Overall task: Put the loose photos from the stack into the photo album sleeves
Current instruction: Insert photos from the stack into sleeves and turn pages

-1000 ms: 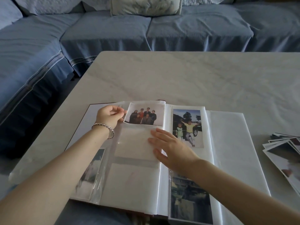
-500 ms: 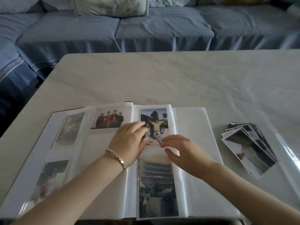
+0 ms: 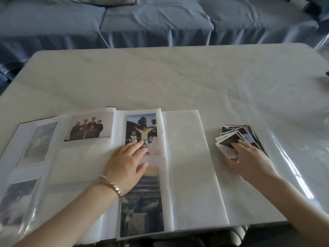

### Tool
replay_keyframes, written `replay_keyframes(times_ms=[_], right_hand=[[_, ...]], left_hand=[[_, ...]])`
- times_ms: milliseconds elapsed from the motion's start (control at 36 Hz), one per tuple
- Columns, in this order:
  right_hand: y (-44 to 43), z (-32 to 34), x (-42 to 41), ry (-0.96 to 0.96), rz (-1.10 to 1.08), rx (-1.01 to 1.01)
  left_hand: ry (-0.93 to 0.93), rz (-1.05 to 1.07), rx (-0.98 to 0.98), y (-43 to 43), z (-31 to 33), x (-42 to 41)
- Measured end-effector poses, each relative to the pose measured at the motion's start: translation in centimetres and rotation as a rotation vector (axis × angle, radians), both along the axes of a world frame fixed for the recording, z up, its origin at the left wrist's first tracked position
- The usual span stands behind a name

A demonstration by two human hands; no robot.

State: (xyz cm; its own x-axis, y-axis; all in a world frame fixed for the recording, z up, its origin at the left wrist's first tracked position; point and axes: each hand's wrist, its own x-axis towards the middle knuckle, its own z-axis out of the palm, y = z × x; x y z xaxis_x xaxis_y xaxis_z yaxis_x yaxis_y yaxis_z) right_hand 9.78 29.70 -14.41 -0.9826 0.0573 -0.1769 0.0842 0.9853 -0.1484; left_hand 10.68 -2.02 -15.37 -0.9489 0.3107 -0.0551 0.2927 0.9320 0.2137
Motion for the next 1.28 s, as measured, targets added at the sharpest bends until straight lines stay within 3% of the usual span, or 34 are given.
replay_keyframes(times_ms=[222,361,444,556,611,667,806,889,972,1083,1167,1278], right_hand=[[0.5,1.2,-0.4,-0.083,0.028,0.002],[0.3,2.0,-0.5,0.082,-0.058,-0.017],[-2.1,3.4,0.6,0.336,0.075,-0.159],[-6.1,4.2,2.1,0.523,0.382,-0.320],[-7.7,4.1,2.6,0.470,0.480,-0.342],[-9.1,3.9,3.0,0.400,0.581,-0.332],[-11.4,4.0,3.3,0.279,0.695,-0.377],[-12.0,4.8,2.7,0.211,0.587,-0.496],[-12.5,5.7,1.2,0.222,0.493,-0.514],[-13.7,6.6,-0.8,-0.069,0.404,-0.641],[-14.9,6.5,-1.6,-0.152,0.320,-0.830],[-16.9,6.0,-2.0,-0.178,0.040,-1.215]], left_hand=[[-0.009,0.055,0.035,0.1,0.0,0.1],[0.017,0.079,0.079,0.7,0.3,-0.1],[-0.021,0.178,0.378,2.1,1.8,0.0],[-0.497,0.272,0.899,4.4,5.0,0.1],[-0.629,0.317,1.050,4.9,5.6,0.1],[-0.646,0.387,1.084,5.1,6.0,0.1],[-0.364,0.469,0.867,3.6,5.7,0.2],[-0.314,0.407,0.820,1.8,5.8,-0.2],[-0.383,0.240,0.718,-0.1,6.4,-0.6],[-0.454,0.127,0.729,-2.0,7.1,-0.6],[-0.328,0.229,0.801,-3.3,7.2,-0.4],[-0.231,0.514,0.948,-5.4,6.5,0.0]])
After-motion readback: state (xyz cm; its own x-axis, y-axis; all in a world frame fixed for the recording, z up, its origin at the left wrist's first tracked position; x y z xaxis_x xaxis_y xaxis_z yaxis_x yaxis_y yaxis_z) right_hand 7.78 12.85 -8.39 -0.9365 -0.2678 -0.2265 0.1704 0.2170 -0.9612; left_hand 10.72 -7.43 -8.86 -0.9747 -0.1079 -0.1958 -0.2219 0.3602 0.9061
